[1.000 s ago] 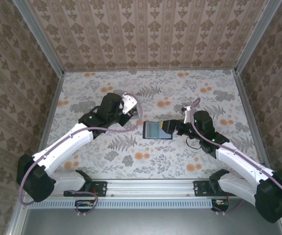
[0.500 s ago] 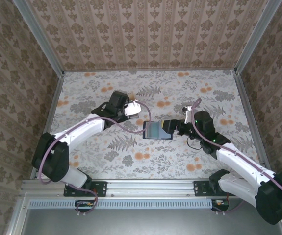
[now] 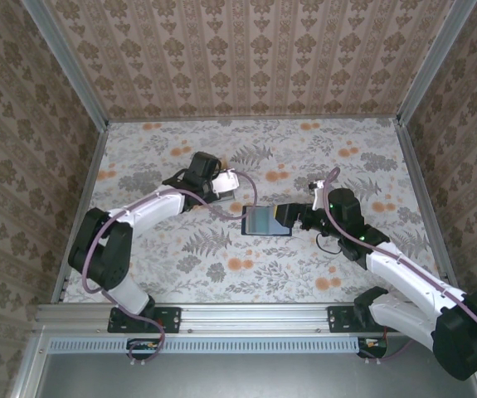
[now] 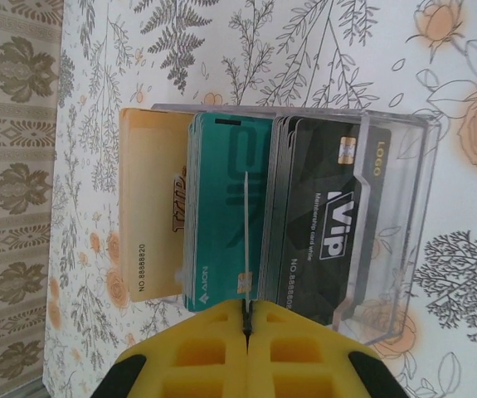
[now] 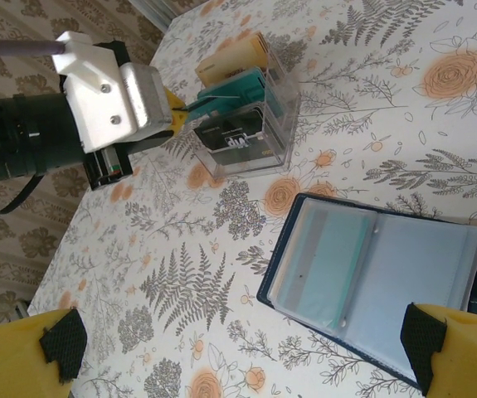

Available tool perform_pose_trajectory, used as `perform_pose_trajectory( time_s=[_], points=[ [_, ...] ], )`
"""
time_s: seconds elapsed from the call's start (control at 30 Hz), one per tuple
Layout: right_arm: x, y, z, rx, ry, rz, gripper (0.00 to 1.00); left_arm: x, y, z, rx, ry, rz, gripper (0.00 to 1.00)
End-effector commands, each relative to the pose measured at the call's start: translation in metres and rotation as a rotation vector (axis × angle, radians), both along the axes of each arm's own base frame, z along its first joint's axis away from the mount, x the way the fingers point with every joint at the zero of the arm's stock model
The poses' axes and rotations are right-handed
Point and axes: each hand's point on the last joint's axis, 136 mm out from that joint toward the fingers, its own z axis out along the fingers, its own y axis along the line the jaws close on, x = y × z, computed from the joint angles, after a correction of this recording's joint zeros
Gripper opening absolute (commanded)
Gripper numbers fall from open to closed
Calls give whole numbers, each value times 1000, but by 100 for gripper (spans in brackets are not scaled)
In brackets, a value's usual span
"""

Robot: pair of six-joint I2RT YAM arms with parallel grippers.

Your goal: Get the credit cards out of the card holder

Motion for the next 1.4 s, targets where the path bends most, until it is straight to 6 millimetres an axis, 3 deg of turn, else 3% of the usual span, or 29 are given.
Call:
perform_pose_trajectory(
  time_s=[0.0, 0.8, 0.87, 1.03, 1.37],
  points=[
    [1, -1, -5, -30, -3, -3, 100, 16, -3, 14, -13, -39, 0, 0],
    [7, 0, -16, -57, 31, -12, 100, 26, -17, -14, -29, 53, -10, 0],
    [7, 0, -18, -59, 35, -12, 100, 28, -17, -14, -30, 55, 0, 3],
    [7, 0, -18, -59, 38, -11, 100, 37, -12, -12, -40, 55, 33, 24],
    [7, 1, -19, -58, 38, -7, 100, 58, 5, -10, -42, 31, 119, 26]
  ],
)
